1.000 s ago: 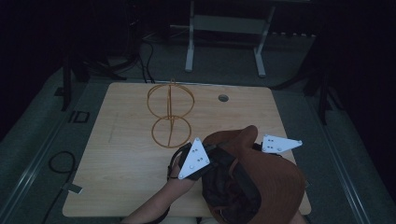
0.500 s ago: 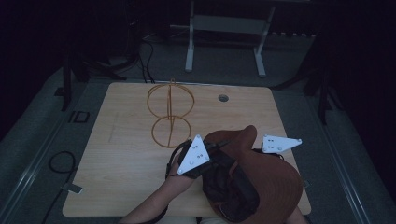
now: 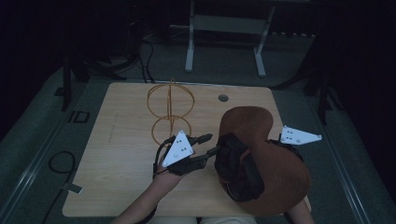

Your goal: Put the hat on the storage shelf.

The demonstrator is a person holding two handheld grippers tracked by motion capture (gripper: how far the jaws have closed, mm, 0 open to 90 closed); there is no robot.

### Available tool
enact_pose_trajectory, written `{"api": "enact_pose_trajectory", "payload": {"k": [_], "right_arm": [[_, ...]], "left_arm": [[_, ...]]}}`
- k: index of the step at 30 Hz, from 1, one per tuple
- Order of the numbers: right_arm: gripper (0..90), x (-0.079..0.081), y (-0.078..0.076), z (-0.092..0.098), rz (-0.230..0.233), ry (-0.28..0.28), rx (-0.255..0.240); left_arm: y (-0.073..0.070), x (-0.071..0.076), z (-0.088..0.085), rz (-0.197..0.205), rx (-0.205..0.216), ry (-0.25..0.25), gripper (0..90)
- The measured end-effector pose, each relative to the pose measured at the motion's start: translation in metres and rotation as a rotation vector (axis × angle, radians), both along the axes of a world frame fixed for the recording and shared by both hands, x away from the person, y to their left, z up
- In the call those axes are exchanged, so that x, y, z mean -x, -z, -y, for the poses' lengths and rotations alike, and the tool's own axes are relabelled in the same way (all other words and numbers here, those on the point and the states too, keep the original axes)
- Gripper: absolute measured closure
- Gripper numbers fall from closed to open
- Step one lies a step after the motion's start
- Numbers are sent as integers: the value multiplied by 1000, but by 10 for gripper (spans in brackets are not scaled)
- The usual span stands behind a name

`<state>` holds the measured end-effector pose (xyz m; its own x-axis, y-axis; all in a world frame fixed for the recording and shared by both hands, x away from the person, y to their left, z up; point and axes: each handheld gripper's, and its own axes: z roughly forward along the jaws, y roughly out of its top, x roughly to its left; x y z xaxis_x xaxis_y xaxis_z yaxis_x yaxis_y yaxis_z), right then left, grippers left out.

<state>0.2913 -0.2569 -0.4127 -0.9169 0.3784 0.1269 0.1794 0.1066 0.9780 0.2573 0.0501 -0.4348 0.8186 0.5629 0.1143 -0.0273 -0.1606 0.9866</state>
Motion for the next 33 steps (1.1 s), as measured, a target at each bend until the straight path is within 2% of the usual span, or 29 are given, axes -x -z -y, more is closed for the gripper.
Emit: {"api": "enact_pose_trajectory", "payload": {"k": [4,9,16,21,24,25,29,32,33], "right_arm": [[884,-7,-3,9,11,65,-12],[884,-21,-7,14,24,154,3],[883,-48,-15,13,27,222,4],[883,-65,-21,8,28,255,1],[884,-72,-22,4,29,266,10],[883,-81,-24,-1,39,288,26],[883,-96,-28,-10,49,325,39],[883,-108,-31,-17,49,343,35],[884,-112,-33,-20,49,344,33]], "left_arm": [[12,2,-13,-26,-3,-25,552],[25,6,-30,-61,-9,-50,502],[47,14,-53,-106,-39,-91,494],[64,19,-68,-123,-83,-139,493],[68,19,-71,-135,-76,-142,493],[82,20,-86,-171,-89,-184,470],[98,23,-103,-220,-83,-244,405],[108,27,-113,-245,-76,-294,302],[111,28,-116,-263,-70,-294,241]]}}
